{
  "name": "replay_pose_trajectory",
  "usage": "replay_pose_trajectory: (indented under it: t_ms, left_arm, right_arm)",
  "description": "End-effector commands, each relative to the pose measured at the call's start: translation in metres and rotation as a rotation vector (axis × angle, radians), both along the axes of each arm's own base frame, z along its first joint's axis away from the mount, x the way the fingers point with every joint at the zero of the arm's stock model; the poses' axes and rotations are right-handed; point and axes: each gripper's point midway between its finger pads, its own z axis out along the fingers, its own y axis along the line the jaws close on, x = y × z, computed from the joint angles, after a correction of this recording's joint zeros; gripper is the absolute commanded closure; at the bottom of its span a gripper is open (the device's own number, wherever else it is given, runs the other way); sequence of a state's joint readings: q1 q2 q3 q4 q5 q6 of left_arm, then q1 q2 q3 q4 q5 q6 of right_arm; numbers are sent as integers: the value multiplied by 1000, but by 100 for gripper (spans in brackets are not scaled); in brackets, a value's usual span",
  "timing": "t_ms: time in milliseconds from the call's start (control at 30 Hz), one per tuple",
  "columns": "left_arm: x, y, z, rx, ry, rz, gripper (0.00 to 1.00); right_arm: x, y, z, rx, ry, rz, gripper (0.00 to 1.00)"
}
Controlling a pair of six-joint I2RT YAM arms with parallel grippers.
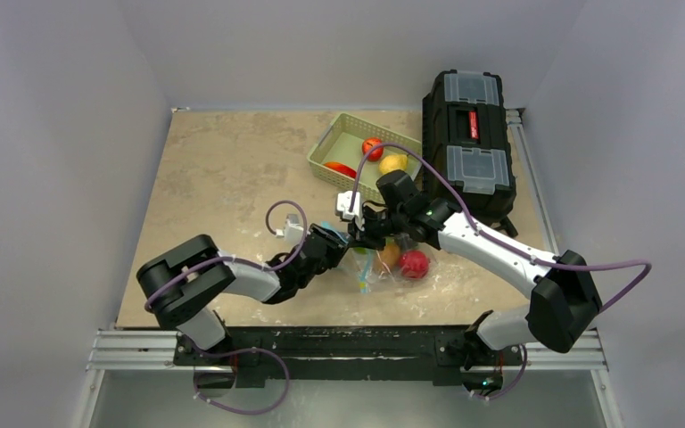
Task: Open the zip-top bag and remove the fake food
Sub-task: Pick up the fake fruit from the zipper food storage bag.
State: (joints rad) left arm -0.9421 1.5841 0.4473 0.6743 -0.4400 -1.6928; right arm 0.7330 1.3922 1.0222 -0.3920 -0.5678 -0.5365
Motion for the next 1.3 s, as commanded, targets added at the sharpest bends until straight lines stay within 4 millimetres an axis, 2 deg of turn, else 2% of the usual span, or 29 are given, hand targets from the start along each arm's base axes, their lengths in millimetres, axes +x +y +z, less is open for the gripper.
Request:
replay_pose_trajectory:
  t_ms: [0, 67, 100, 200, 300, 367, 467, 533, 600, 667, 733, 800, 1000, 1267]
  left_arm:
    - [9, -19, 23, -73, -124, -55, 60]
    - [9, -19, 23, -88, -148, -60, 57]
    - [9, -19, 23, -91, -161, -63, 56]
    - [9, -20, 21, -98, -179, -67, 52]
    - [8, -21, 14, -70, -172, -79, 47]
    - [8, -21, 11, -52, -174, -87, 44]
    - [9, -22, 9, -32, -180, -97, 38]
    - [10, -22, 9, -18, -183, -108, 36]
    - [10, -23, 8, -5, -185, -121, 35]
    - [10, -24, 9, 6, -193, -138, 35]
    - [10, -26, 11, 12, -202, -153, 34]
    - [11, -27, 11, 21, -209, -171, 35]
    - [13, -30, 14, 22, -226, -201, 35]
    - [13, -37, 16, -7, -236, -231, 34]
  right_arm:
    - [-2, -1, 6, 8, -32, 17, 100]
    - [-1, -3, 5, -4, -42, 13, 100]
    - [0, -4, 5, -10, -49, 10, 96]
    - [0, -6, 11, -11, -69, 22, 75]
    - [-1, -12, 27, 15, -86, 30, 54]
    - [-1, -21, 39, 37, -98, 35, 45]
    - [4, -38, 53, 64, -125, 14, 35]
    - [15, -51, 61, 69, -148, -40, 33]
    - [31, -64, 63, 57, -167, -123, 33]
    - [50, -75, 57, 24, -184, -222, 36]
    - [67, -85, 44, -35, -199, -302, 40]
    - [79, -95, 23, -122, -181, -357, 48]
    - [89, -94, -22, -226, -67, -401, 66]
    - [89, -89, -58, -289, 40, -415, 66]
